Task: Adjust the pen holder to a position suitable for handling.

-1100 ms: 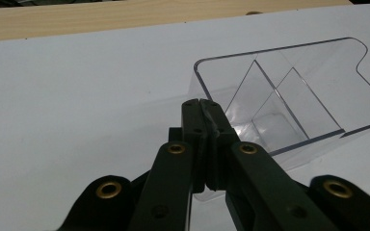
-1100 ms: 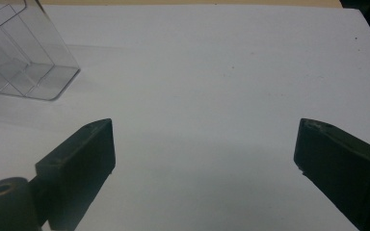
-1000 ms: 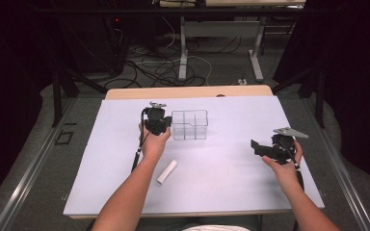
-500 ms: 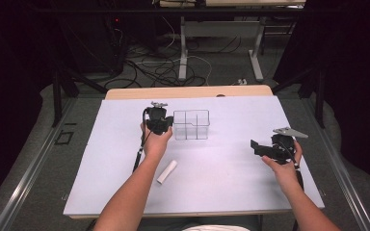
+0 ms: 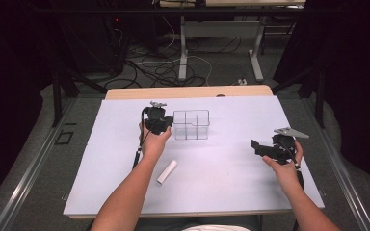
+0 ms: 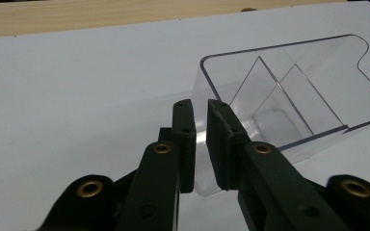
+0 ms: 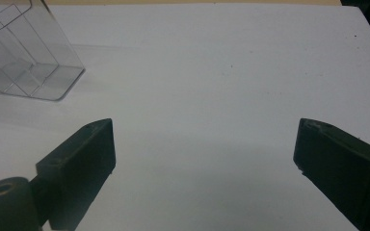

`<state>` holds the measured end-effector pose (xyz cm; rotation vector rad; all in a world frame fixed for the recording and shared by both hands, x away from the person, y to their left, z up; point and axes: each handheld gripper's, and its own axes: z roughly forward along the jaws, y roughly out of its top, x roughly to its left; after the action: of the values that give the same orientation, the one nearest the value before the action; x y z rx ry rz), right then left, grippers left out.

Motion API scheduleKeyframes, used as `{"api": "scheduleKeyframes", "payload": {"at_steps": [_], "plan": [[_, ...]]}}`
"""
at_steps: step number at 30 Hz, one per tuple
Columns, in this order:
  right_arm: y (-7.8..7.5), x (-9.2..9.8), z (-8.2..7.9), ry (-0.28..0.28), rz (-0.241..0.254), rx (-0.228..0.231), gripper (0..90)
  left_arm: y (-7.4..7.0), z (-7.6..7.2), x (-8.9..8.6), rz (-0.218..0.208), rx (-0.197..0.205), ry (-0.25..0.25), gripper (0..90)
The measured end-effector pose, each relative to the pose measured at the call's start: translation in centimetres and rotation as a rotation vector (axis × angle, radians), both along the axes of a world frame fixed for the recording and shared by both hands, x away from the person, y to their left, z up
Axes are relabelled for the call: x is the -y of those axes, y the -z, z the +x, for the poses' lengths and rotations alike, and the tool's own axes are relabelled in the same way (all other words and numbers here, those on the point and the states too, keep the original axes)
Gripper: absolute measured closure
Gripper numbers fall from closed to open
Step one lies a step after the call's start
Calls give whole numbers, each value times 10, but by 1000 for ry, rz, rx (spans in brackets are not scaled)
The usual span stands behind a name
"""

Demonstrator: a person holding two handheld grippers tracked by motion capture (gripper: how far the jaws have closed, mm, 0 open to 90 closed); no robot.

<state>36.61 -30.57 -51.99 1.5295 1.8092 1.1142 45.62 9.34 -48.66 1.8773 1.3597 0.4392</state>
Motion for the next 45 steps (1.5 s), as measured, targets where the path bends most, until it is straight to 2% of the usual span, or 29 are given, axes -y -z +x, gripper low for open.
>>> {"api": "scheduleKeyframes", "payload": {"at_steps": [2, 7, 11, 13, 18, 21, 31, 35, 40, 41, 42, 45], "plan": [[0, 0, 0, 0, -1, 3, 71, -1, -1, -2, 13, 3, 14, 786], [0, 0, -1, 0, -7, 3, 72, -4, -5, -5, 10, 4, 24, 721], [0, 1, -1, 1, -8, 4, 72, -6, -9, -9, -5, 4, 33, 657], [0, 1, -1, -1, -8, 4, 71, -7, -12, -14, -16, -14, 40, 625], [0, 0, -1, 0, -7, 1, 72, -6, -17, -18, -43, -27, 46, 569], [0, 0, -1, -2, -8, 1, 72, -4, -22, -22, -66, -48, 68, 520], [1, -1, -1, -3, -7, -5, 72, 0, -38, -23, -23, -62, 117, 357], [1, -1, -1, -1, -6, -6, 72, 0, -46, -25, -13, -52, 125, 330], [1, -1, -1, -3, -8, -4, 73, 2, -53, -28, -27, -62, 140, 328], [1, -1, -1, -3, -9, -5, 74, 3, -55, -30, -24, -58, 151, 328], [1, -1, -1, -4, -8, -4, 74, 5, -58, -31, -25, -75, 166, 328], [1, -1, -1, -5, -8, -6, 74, 6, -63, -33, -22, -89, 201, 328]]}}
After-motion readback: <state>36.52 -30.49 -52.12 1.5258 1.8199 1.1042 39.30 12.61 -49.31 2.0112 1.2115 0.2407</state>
